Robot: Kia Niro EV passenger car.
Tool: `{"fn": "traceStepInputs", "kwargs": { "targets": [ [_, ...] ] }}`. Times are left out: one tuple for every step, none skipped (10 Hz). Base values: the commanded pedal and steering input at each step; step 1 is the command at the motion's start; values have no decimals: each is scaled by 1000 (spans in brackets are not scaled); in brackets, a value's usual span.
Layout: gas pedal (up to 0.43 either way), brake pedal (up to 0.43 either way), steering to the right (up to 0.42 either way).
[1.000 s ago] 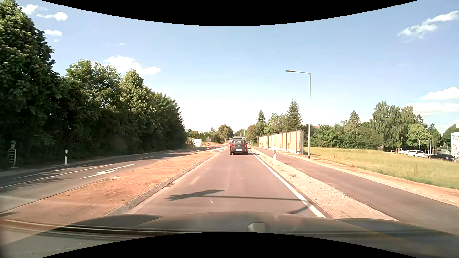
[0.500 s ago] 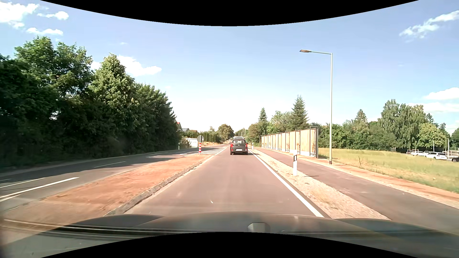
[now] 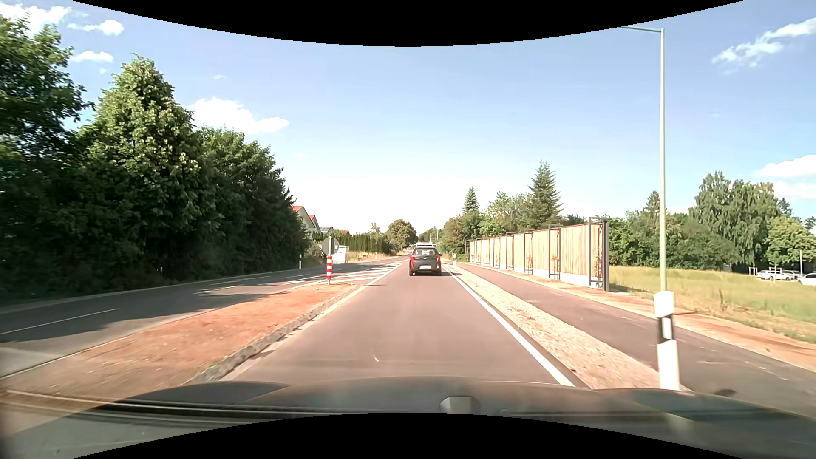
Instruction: Follow the waypoints while adhering to traffic rules and regulations
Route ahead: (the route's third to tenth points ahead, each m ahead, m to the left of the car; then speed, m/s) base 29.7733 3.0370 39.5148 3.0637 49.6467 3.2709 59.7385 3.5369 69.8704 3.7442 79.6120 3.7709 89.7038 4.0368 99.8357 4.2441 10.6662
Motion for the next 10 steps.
{"fn": "traceStepInputs", "kwargs": {
  "targets": [
    [130,6,-4],
    [130,6,-4],
    [130,6,-4],
    [130,6,-4],
    [130,6,-4],
    [118,6,-4],
    [8,6,-4],
    [0,6,-4],
    [0,6,-4],
    [0,6,-4]
  ]
}}
